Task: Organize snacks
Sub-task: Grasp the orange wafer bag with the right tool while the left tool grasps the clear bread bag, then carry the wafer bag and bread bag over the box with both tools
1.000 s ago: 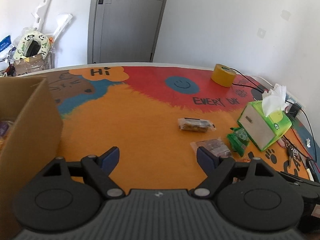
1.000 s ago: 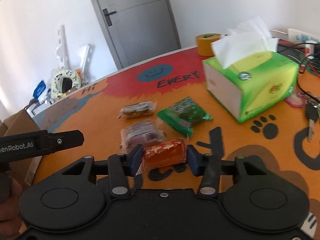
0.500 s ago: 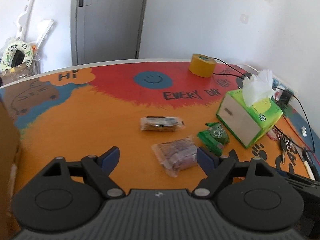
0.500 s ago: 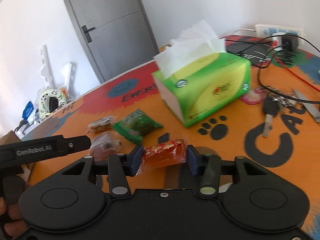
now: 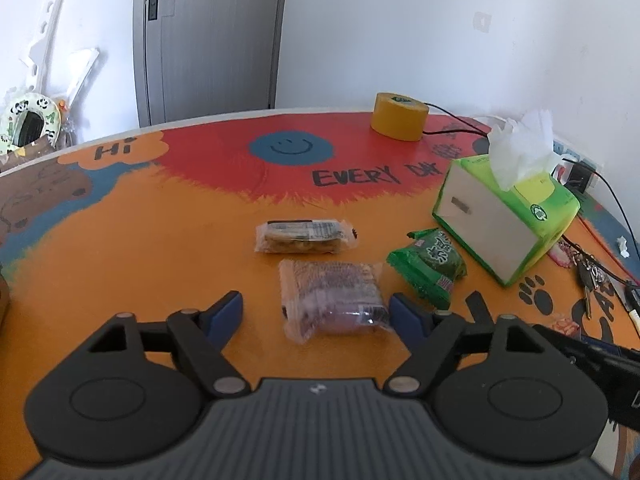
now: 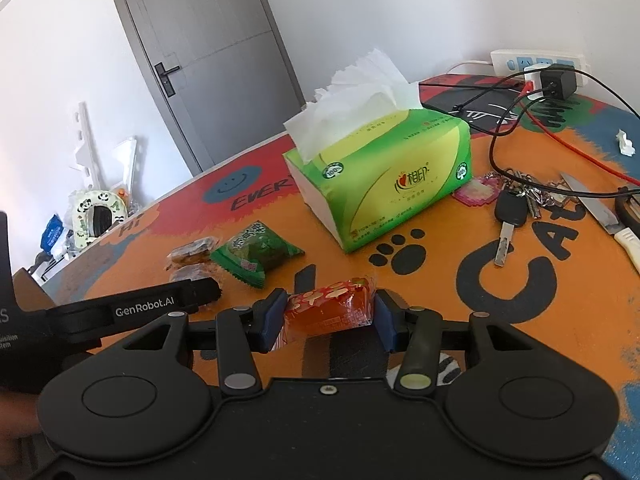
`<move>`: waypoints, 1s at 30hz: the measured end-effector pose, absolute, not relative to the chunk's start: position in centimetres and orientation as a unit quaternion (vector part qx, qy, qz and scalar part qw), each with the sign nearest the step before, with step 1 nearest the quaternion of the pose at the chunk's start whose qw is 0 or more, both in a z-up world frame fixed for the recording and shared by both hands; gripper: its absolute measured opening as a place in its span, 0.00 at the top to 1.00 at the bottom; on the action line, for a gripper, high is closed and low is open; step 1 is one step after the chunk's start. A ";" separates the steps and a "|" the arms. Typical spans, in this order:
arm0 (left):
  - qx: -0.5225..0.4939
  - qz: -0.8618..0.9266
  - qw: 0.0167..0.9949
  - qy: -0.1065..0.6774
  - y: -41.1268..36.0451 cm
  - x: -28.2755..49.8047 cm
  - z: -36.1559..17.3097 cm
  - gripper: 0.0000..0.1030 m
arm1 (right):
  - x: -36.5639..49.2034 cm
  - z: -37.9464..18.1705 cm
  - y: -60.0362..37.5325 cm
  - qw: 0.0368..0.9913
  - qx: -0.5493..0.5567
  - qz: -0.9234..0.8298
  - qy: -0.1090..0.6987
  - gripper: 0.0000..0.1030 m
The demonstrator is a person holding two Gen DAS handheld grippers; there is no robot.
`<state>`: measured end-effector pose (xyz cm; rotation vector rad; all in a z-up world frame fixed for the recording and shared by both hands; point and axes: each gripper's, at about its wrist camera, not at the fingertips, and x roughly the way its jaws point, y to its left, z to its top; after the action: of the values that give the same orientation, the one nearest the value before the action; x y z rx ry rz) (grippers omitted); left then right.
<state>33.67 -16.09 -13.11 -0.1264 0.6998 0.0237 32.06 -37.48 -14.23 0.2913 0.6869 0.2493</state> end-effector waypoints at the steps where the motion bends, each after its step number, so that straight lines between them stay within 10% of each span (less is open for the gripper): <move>1: -0.063 0.010 0.938 0.340 -16.0 33.5 -13.0 0.44 | 32.0 -14.2 -37.4 0.924 0.143 0.122 0.334 0.54; 6: -0.062 -0.007 0.941 0.333 -15.5 32.5 -13.0 0.67 | 31.3 -14.0 -36.7 0.924 0.144 0.128 0.331 0.54; 30: -0.088 -0.002 0.957 0.276 -9.1 22.6 -6.2 0.69 | 26.8 -9.4 -30.1 0.928 0.136 0.194 0.290 0.53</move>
<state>22.61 -9.09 -6.19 -0.1779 0.5592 -0.0032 26.82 -30.05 -9.44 0.2778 0.5935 0.3968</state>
